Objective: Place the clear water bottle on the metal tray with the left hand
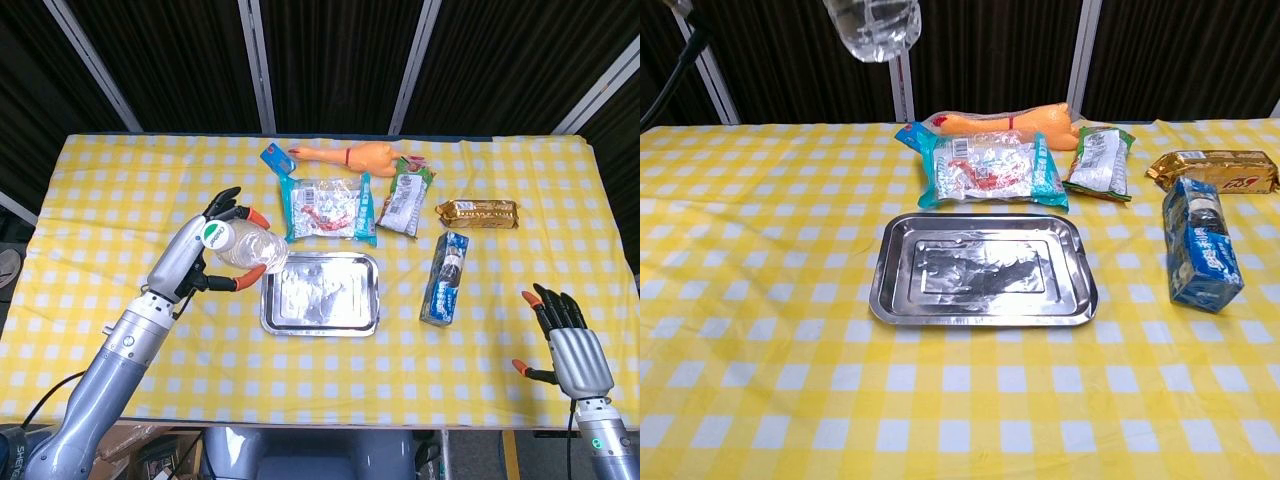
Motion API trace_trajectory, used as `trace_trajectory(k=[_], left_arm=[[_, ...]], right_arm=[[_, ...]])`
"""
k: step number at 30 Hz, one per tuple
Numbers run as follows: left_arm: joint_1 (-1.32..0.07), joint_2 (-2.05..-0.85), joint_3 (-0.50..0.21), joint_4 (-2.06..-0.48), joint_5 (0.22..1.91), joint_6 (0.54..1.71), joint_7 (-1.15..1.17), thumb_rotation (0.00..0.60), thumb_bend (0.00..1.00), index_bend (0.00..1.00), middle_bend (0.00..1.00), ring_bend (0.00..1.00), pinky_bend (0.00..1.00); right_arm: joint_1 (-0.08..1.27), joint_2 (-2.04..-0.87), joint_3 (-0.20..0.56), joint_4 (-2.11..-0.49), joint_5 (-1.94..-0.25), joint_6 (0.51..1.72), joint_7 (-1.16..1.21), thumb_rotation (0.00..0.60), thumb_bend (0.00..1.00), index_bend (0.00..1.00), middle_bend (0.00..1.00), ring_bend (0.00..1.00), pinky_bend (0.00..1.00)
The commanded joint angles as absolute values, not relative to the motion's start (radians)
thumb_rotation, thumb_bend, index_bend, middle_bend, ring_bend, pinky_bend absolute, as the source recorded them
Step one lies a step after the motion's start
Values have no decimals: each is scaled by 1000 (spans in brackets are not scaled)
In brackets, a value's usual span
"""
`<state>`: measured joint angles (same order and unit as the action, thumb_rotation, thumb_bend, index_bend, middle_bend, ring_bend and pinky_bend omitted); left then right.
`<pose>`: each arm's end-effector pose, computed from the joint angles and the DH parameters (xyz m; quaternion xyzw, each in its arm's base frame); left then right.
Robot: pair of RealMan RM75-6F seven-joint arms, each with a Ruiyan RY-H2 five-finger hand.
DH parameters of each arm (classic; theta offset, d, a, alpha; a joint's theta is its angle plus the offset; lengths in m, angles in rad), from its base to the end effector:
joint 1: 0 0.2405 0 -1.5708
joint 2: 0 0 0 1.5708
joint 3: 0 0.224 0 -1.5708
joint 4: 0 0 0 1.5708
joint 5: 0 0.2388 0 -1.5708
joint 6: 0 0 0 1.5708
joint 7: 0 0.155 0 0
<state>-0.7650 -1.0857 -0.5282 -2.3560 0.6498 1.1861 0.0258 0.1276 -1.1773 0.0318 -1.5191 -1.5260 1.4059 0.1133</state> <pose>0.0231 0.2851 0.1013 -0.5071 -0.5989 -0.5766 0.2272 -0.3018 -0.2011 0.0955 0.6100 -0.4218 0.3971 0.5406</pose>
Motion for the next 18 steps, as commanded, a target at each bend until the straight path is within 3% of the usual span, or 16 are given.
trace_trajectory(k=[1, 10, 18], left_arm=[[-754, -1077, -484, -2356, 584, 1150, -4, 600, 524, 546, 498, 27, 85], [-718, -1150, -358, -2169, 602, 1030, -78, 600, 525, 546, 498, 27, 84], [-695, -1183, -325, -2090, 675, 1006, -107, 600, 525, 546, 498, 27, 84]], right_arm=[[128, -1177, 34, -1519, -1520, 1402, 110, 600, 50, 111, 0, 50, 0], [131, -1181, 35, -1514, -1517, 1397, 105, 600, 49, 111, 0, 50, 0], [132, -1184, 34, -1515, -1519, 1397, 102, 600, 49, 111, 0, 50, 0]])
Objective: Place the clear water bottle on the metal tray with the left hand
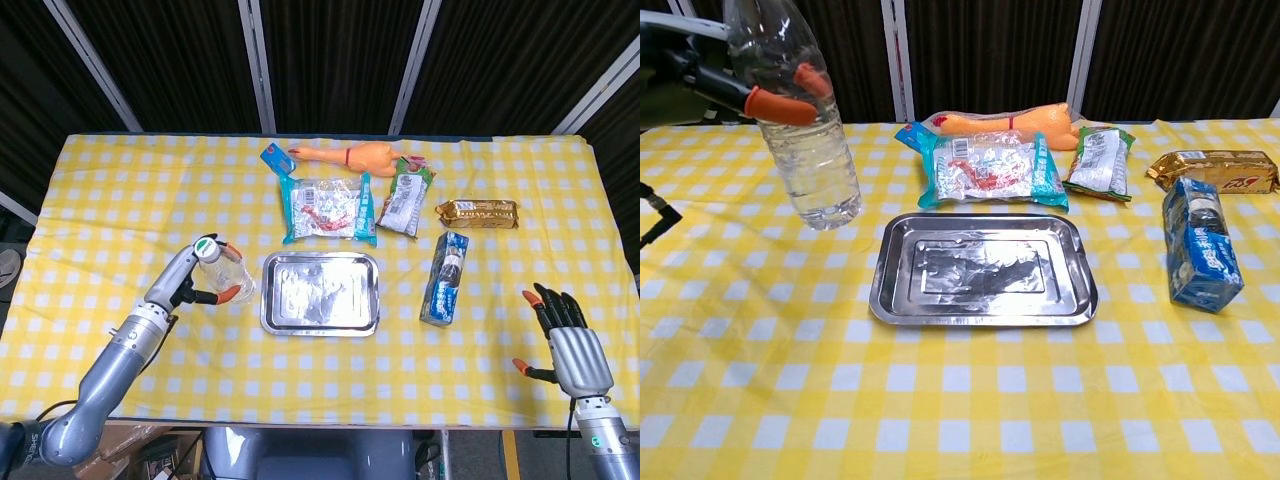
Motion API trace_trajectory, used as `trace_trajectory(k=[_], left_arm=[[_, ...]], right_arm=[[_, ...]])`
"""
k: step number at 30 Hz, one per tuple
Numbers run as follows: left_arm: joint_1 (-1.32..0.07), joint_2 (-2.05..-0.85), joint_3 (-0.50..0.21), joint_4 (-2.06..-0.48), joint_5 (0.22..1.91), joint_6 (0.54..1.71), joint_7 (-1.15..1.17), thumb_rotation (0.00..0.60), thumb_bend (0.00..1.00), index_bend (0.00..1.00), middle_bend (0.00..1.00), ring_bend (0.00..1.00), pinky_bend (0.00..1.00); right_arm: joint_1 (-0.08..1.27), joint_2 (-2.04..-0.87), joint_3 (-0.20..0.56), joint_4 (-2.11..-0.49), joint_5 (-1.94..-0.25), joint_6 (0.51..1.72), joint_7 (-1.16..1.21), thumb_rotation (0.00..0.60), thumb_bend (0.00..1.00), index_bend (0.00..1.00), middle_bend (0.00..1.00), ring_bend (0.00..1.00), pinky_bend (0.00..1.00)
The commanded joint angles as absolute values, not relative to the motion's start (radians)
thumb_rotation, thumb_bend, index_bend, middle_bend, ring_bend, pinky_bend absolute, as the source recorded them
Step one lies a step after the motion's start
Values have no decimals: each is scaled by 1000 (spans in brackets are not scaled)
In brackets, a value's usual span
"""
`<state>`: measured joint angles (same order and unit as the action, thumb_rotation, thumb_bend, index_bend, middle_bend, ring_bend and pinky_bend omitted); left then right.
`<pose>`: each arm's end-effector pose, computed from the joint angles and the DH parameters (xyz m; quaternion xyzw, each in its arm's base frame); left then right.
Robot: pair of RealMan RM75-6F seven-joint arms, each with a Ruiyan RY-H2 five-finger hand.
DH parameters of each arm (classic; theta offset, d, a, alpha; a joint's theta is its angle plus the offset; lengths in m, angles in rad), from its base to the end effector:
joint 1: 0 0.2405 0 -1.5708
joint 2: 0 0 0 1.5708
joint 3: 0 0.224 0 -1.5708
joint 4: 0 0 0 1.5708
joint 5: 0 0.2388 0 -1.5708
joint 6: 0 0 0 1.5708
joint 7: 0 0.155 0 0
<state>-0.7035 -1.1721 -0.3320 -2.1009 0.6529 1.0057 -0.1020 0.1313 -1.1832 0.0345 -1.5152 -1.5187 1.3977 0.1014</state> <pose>-0.0726 0.3013 0.0353 -0.4866 -0.6895 -0.4673 0.2635 -0.3024 -0.2029 0.0937 0.6114 -0.4209 0.3926 0.5429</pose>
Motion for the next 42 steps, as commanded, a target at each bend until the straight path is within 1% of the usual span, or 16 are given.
trace_trajectory(k=[1, 6, 9, 15, 18, 21, 25, 29, 32, 37, 42], left_arm=[[-692, -1185, -325, -2091, 685, 1008, -111, 600, 525, 547, 499, 27, 84], [-663, -1166, -324, -2102, 740, 990, -158, 600, 527, 549, 500, 27, 84], [-635, -1112, -300, -2111, 773, 994, -144, 600, 527, 548, 500, 27, 84], [-536, -995, -265, -2123, 827, 1059, -165, 600, 527, 549, 500, 27, 84], [-460, -914, -257, -2108, 889, 1068, -260, 600, 527, 549, 500, 27, 84], [-381, -837, -255, -2070, 980, 1060, -408, 600, 527, 549, 501, 27, 84], [-312, -784, -253, -1978, 1074, 1040, -601, 600, 527, 550, 502, 27, 84], [-312, -789, -250, -1925, 1128, 987, -694, 600, 527, 550, 502, 27, 85], [-339, -820, -256, -1920, 1140, 960, -697, 600, 528, 551, 502, 27, 84], [-424, -900, -269, -1972, 1093, 932, -554, 600, 528, 551, 503, 27, 84], [-546, -1021, -295, -2047, 948, 949, -335, 600, 529, 553, 505, 27, 85]], right_arm=[[132, -1184, 34, -1515, -1520, 1396, 103, 600, 49, 111, 0, 50, 0], [133, -1183, 33, -1515, -1519, 1394, 104, 600, 49, 111, 0, 50, 0], [130, -1179, 34, -1516, -1521, 1401, 113, 600, 49, 111, 0, 50, 0], [129, -1174, 33, -1517, -1526, 1404, 128, 600, 50, 111, 0, 50, 0], [130, -1175, 31, -1518, -1528, 1402, 126, 600, 50, 111, 0, 50, 0], [131, -1176, 32, -1520, -1527, 1402, 124, 600, 50, 111, 0, 50, 0], [132, -1178, 32, -1522, -1525, 1397, 118, 600, 49, 111, 0, 50, 0], [137, -1184, 30, -1523, -1525, 1389, 105, 600, 50, 111, 0, 50, 0], [140, -1189, 31, -1523, -1523, 1383, 96, 600, 50, 111, 0, 50, 0], [144, -1191, 35, -1517, -1515, 1377, 100, 600, 49, 111, 0, 50, 0], [143, -1186, 36, -1514, -1515, 1380, 112, 600, 49, 111, 0, 50, 0]])
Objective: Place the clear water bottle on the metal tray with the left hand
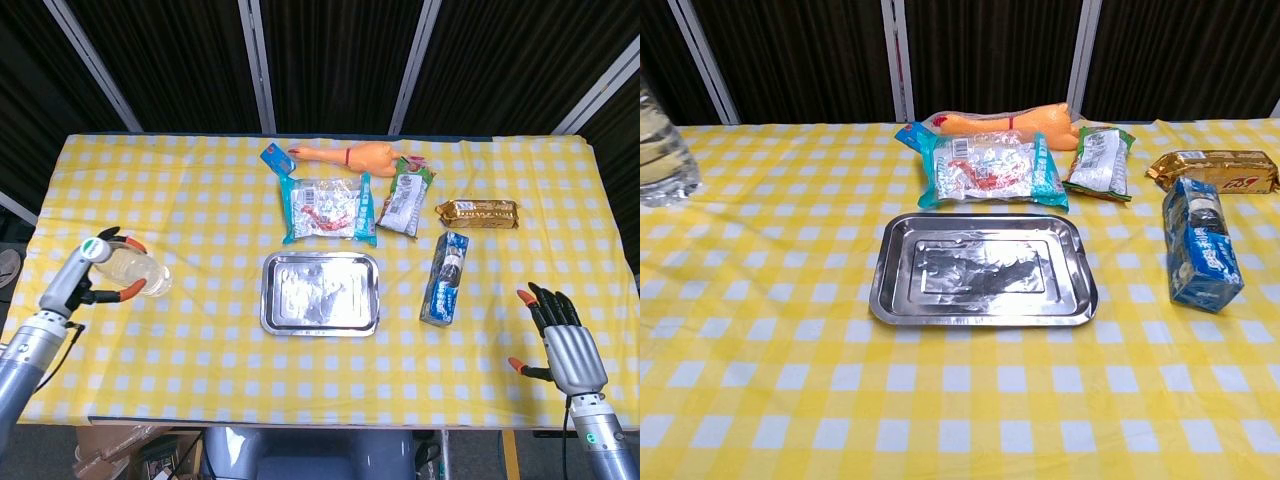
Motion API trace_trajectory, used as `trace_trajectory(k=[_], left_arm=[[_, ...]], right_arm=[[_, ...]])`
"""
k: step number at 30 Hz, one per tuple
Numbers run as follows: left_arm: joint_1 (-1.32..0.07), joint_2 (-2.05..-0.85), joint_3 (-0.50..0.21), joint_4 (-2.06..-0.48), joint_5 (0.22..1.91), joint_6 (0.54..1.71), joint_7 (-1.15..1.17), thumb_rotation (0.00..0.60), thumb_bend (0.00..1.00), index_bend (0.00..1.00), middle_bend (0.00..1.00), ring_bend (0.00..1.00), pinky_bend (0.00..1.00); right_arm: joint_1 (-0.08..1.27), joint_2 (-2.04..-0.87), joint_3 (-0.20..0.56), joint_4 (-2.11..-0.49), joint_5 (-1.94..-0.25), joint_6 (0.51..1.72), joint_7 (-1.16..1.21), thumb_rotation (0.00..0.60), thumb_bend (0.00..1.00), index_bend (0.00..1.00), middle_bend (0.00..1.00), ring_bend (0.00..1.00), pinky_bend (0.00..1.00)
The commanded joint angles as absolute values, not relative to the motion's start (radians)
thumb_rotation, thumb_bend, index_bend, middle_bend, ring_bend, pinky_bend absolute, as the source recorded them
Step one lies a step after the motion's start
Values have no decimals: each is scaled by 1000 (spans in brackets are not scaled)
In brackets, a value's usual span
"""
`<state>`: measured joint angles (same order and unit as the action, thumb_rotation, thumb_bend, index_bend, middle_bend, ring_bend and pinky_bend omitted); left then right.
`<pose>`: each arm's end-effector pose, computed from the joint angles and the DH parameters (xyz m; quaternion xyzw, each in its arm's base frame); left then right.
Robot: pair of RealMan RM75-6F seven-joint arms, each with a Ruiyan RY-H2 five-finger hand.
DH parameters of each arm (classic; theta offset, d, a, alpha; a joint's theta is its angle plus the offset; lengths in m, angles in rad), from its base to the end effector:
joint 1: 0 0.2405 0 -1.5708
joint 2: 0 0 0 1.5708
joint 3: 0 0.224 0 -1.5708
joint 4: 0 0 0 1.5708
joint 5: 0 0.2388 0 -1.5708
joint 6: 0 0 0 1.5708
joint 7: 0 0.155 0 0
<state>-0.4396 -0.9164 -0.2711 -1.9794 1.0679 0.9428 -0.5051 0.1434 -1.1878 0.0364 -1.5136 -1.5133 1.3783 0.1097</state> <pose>-0.1814 0.2990 0.1044 -0.4594 -0.6641 -0.4909 0.3270 -0.3015 -0.2067 0.0904 0.6129 -0.4270 0.3926 0.5366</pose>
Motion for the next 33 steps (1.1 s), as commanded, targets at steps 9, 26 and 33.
trace_trajectory(k=[9, 26, 33], left_arm=[[-767, -1270, -346, -2176, 668, 1116, 6, 600, 531, 554, 503, 27, 85], [-506, -921, -284, -2143, 819, 1079, -245, 600, 531, 554, 505, 27, 84], [-434, -860, -288, -2014, 918, 971, -458, 600, 531, 555, 506, 27, 85]], right_arm=[[142, -1185, 34, -1506, -1519, 1382, 122, 600, 49, 111, 0, 50, 0], [136, -1180, 29, -1522, -1525, 1392, 109, 600, 49, 111, 0, 50, 0], [139, -1189, 31, -1519, -1517, 1384, 95, 600, 49, 111, 0, 50, 0]])
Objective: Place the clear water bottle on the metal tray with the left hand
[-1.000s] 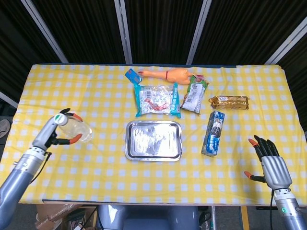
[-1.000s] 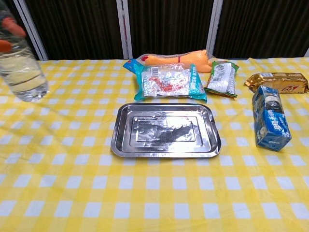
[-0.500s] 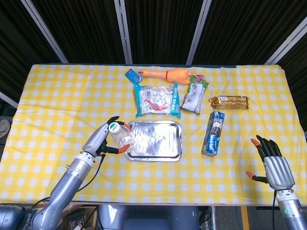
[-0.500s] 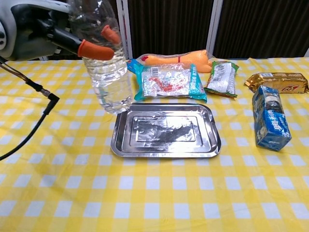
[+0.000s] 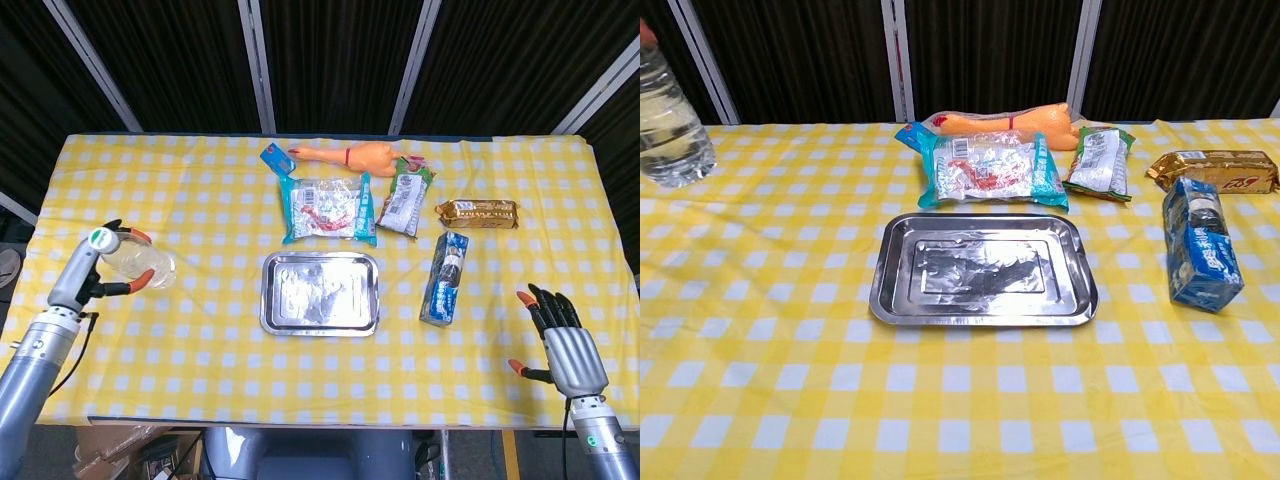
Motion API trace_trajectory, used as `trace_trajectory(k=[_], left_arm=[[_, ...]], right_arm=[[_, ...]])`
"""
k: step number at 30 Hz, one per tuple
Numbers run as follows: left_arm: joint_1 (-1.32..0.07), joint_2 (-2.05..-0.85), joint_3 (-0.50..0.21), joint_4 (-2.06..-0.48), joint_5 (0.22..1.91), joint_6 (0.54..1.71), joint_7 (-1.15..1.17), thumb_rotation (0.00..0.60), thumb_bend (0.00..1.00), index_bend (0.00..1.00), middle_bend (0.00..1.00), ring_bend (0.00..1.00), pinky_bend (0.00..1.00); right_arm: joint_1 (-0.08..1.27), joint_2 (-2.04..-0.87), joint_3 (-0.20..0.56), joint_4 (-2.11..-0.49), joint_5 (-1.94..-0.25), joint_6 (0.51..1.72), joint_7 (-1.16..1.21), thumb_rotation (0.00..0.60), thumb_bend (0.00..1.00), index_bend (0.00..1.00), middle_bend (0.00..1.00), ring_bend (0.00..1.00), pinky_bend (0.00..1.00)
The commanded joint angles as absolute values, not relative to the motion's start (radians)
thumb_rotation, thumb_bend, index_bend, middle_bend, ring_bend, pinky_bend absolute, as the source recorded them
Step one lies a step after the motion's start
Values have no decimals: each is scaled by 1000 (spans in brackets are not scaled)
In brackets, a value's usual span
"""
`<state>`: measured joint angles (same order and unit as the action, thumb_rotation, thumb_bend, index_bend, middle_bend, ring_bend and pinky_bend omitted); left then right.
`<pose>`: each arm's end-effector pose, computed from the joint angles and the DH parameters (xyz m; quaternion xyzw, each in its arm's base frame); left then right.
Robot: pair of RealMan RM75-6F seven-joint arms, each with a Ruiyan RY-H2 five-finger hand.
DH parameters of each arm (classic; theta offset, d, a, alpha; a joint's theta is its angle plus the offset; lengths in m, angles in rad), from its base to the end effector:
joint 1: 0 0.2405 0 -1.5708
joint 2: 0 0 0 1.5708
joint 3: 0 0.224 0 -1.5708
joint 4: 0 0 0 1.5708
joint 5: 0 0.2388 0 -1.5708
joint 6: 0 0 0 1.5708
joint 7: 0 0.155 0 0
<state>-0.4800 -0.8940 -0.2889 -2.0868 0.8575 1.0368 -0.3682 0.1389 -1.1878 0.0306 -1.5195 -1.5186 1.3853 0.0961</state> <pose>-0.1664 0.2983 0.1139 -0.4207 -0.6672 -0.4976 0.3609 -0.3004 -0.2038 0.0894 0.6156 -0.4242 0.3904 0.5373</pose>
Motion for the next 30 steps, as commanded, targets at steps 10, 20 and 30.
trace_trajectory(k=[10, 20, 30], left_arm=[[-500, -956, -309, -1968, 894, 922, -439, 600, 533, 556, 508, 27, 84], [-696, -1157, -349, -1990, 647, 1022, -150, 600, 538, 556, 508, 27, 84], [-848, -1376, -366, -1933, 473, 1132, 58, 600, 539, 559, 509, 27, 84]], right_arm=[[140, -1188, 34, -1514, -1512, 1382, 102, 600, 49, 111, 0, 50, 0], [141, -1186, 35, -1509, -1512, 1382, 113, 600, 49, 111, 0, 50, 0], [141, -1183, 37, -1503, -1507, 1379, 131, 600, 50, 111, 0, 50, 0]])
